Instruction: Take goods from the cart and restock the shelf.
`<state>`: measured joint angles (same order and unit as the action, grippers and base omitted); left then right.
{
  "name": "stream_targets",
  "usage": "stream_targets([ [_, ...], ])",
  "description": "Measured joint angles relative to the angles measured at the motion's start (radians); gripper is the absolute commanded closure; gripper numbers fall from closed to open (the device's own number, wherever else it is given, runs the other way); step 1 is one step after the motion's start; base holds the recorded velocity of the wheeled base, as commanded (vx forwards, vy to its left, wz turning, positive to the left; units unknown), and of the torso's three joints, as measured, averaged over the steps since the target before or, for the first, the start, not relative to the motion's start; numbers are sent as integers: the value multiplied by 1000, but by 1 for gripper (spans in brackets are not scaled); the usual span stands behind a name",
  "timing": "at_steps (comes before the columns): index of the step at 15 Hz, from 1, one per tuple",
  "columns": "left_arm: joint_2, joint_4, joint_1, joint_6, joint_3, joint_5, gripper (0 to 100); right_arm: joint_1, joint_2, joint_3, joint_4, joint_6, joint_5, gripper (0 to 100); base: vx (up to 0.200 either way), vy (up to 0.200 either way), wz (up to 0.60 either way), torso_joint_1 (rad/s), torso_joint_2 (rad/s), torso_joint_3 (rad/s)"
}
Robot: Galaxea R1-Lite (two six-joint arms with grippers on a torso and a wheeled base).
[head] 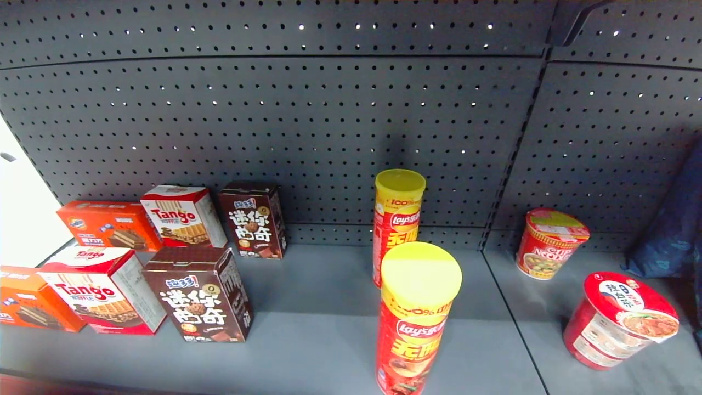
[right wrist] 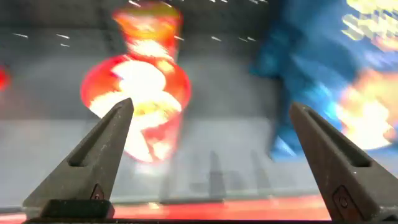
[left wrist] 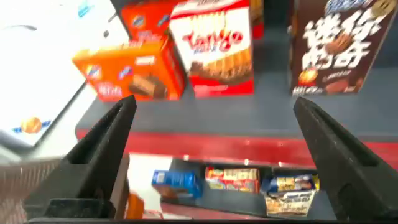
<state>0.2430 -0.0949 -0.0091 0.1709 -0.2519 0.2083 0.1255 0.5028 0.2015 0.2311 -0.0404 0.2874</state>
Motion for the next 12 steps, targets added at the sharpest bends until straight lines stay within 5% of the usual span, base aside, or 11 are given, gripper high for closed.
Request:
stream_targets([
  [6, -196, -100, 15, -19, 82, 2, 0, -140, -235, -164, -55, -13, 40, 0, 0, 0, 0, 0, 0, 0],
  [9, -224, -8, 11, -40, 147, -2, 0, -141, -389, -180, -182, -13, -59, 0, 0, 0, 0, 0, 0, 0],
  [12, -233, 31, 11, -94, 193, -23, 0, -126, -471, -180, -217, -18, -193, 0, 0, 0, 0, 0, 0, 0],
])
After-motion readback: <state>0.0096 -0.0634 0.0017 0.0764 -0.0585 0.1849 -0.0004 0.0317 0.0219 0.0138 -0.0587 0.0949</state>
